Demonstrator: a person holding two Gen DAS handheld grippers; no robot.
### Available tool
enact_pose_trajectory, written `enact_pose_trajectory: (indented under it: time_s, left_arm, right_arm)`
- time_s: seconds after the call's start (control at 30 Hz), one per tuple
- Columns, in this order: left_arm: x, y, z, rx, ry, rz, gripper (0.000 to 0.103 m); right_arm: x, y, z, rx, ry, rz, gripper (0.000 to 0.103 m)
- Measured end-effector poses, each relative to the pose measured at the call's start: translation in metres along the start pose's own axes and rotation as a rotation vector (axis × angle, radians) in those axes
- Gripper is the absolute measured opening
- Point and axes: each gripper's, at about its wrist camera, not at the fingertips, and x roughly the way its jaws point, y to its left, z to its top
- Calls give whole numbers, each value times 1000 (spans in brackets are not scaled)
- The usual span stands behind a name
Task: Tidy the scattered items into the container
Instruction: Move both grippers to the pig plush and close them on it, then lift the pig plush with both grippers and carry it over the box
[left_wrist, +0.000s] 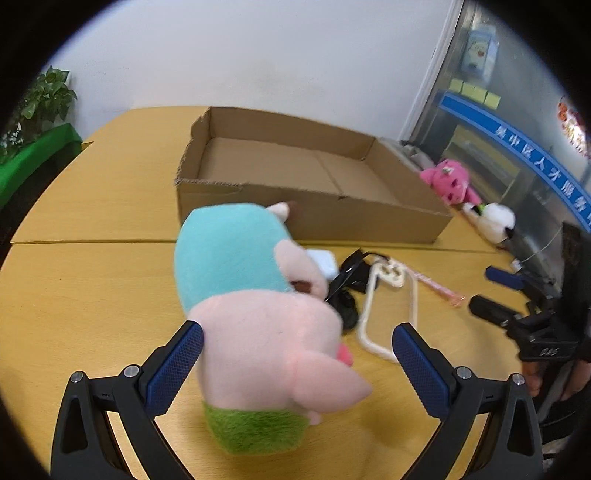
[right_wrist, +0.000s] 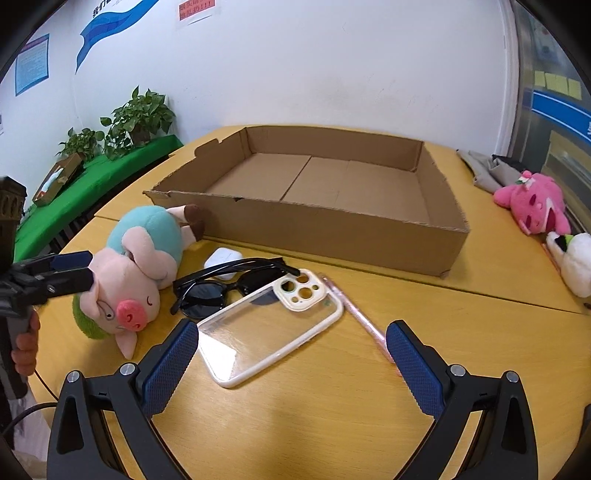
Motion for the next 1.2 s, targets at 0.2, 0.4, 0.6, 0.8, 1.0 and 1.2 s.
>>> enact_pose_trajectory:
  time_s: [0.2,0.4,0.6,0.8,1.0,1.2]
  left_arm:
    - [7,11,-11,-13,51,92,76]
    - [-1,25,-18,-60,49,41,68]
    - [-12,31,-26,-92,45,-2,66]
    - [-17,23,-36,-77,32,-15,66]
    - [-17,20,-38,-80,23,-15,66]
    - [-17,16,-37,-72,21,-14,64]
  right_arm:
    - [9,6,3,-1,18,35,103]
    - [17,19,13,-10,32,116,103]
    - [31,30,31,28,60,242,103]
    - [60,58,65,39,120,407,103]
    - [125,102,82,54,291,513,99]
    - [147,129,78,40,343,605,74]
